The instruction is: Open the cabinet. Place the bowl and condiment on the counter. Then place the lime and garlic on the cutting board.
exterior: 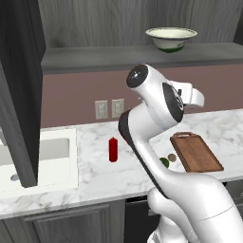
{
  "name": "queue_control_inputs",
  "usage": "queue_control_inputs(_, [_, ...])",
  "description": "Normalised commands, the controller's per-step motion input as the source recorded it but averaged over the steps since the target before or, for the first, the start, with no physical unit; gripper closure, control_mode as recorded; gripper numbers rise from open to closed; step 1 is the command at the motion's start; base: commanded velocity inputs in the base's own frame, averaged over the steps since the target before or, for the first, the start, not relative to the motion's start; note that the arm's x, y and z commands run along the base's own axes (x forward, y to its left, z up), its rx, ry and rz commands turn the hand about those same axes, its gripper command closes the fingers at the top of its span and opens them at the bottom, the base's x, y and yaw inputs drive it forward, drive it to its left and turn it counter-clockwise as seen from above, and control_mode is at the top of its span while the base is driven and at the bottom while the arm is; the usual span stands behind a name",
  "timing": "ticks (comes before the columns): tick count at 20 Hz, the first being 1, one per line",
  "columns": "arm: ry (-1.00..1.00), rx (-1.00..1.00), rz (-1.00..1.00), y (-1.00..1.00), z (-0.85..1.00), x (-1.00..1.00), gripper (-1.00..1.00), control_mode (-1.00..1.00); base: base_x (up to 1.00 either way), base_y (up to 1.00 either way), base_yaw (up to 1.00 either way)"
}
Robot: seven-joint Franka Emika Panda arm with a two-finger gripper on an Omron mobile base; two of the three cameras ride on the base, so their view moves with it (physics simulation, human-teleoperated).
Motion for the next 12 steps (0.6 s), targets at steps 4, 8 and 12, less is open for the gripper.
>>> queue_control_inputs(4, [0.0, 0.05, 0.0, -0.24, 0.17, -0.05, -1.0, -1.0, 0.0, 0.0, 0.0])
queue_control_inputs(8, [0.0, 0.04, 0.0, -0.13, 0.09, -0.09, -1.0, -1.0, 0.0, 0.0, 0.0])
queue_control_inputs(12, [0.0, 0.06, 0.0, -0.11, 0.09, -0.11, -1.0, -1.0, 0.0, 0.0, 0.0])
